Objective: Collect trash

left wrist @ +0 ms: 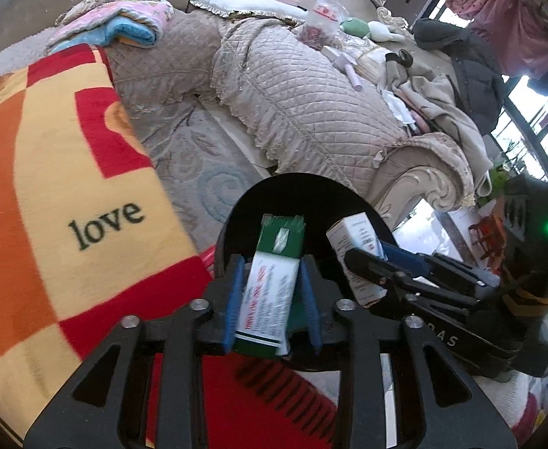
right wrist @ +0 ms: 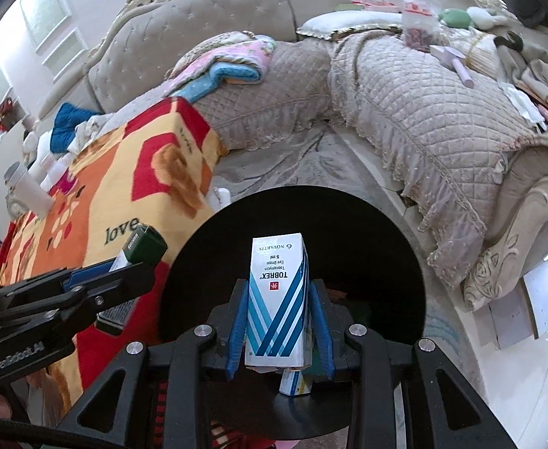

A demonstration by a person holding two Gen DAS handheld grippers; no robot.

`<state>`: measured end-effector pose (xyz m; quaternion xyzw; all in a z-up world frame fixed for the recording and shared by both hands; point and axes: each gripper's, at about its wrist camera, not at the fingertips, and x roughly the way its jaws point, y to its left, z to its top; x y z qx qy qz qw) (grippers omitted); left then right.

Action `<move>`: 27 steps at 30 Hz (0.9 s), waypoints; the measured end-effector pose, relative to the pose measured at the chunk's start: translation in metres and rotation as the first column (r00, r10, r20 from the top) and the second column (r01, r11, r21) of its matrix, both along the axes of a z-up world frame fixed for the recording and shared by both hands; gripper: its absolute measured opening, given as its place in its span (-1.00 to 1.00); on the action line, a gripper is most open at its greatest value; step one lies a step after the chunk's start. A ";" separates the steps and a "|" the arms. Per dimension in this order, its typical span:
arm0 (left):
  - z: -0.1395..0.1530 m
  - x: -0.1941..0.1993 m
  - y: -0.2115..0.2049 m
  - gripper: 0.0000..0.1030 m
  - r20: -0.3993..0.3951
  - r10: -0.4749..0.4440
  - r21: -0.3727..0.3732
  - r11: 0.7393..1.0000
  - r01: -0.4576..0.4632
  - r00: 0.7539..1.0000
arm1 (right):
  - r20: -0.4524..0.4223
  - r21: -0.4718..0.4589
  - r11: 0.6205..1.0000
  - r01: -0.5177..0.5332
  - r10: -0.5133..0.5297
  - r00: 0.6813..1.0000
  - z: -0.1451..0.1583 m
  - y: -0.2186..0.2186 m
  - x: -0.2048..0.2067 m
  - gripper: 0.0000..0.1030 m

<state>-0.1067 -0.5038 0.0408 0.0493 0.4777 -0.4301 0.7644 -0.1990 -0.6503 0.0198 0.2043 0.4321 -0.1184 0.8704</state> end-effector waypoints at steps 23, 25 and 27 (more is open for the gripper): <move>0.056 -0.042 0.076 0.21 0.310 0.167 -0.034 0.986 -0.164 0.936 | 0.187 -0.216 0.967 0.137 -0.097 0.978 0.065 0.057 -0.054 0.42; 0.063 -0.048 0.082 0.21 0.338 0.170 -0.044 0.985 -0.165 0.926 | 0.216 -0.214 0.966 0.147 -0.100 0.971 0.073 0.061 -0.058 0.43; 0.068 -0.054 0.088 0.21 0.366 0.176 -0.047 0.984 -0.171 0.914 | 0.238 -0.217 0.963 0.158 -0.105 0.966 0.081 0.065 -0.062 0.43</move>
